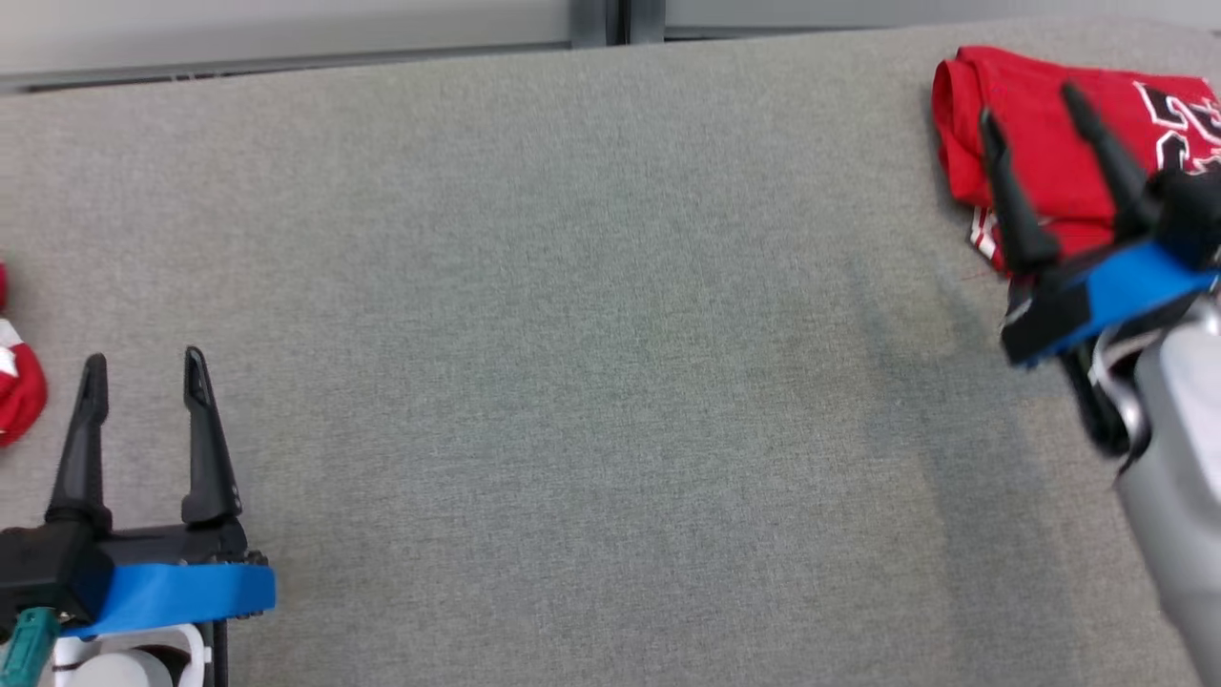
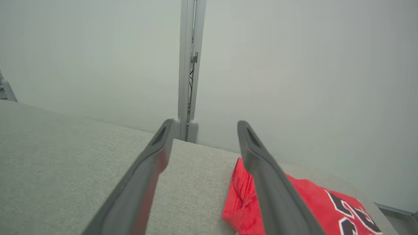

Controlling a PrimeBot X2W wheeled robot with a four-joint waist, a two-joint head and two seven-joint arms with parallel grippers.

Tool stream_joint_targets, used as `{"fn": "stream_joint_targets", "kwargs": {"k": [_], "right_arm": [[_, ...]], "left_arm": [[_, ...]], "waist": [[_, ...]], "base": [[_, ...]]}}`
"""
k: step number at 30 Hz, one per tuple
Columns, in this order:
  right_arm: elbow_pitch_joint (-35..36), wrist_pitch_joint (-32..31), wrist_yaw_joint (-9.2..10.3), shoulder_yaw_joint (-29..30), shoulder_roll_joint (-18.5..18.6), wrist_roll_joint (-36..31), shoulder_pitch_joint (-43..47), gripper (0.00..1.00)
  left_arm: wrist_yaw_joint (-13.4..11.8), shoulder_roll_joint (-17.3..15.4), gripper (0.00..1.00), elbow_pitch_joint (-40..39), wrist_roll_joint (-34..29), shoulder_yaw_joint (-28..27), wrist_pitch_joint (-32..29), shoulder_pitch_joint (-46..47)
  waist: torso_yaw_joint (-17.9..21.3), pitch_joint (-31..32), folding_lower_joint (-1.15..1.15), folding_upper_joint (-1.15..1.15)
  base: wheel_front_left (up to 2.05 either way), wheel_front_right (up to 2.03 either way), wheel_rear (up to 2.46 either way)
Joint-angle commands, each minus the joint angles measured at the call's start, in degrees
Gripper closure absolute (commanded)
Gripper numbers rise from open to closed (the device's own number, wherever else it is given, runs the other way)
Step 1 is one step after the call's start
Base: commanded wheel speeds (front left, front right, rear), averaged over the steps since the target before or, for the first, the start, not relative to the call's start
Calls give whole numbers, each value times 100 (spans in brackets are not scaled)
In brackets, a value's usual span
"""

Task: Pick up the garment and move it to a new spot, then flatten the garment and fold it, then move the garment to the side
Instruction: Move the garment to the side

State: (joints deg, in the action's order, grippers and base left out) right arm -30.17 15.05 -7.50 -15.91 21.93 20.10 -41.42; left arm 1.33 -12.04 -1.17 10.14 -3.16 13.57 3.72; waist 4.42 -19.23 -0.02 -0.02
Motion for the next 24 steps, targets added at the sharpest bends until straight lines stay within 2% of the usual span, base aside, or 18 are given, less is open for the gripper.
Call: {"fn": "stream_joint_targets", "kwargs": {"k": [1,14,24], "right_arm": [[178,15,1,107,-123,-48,384,0],[1172,16,1,1043,-991,-280,2841,0],[1876,-133,0,1615,-1471,-744,3887,0]], "left_arm": [[12,23,0,90,46,-3,27,-46],[9,168,0,772,251,2,100,-393],[44,185,0,1056,333,86,54,-635]], "waist": [[3,132,2,2],[-302,954,2,2],[-398,1381,2,2]], "base": [[0,0,0],[0,0,0],[0,0,0]]}}
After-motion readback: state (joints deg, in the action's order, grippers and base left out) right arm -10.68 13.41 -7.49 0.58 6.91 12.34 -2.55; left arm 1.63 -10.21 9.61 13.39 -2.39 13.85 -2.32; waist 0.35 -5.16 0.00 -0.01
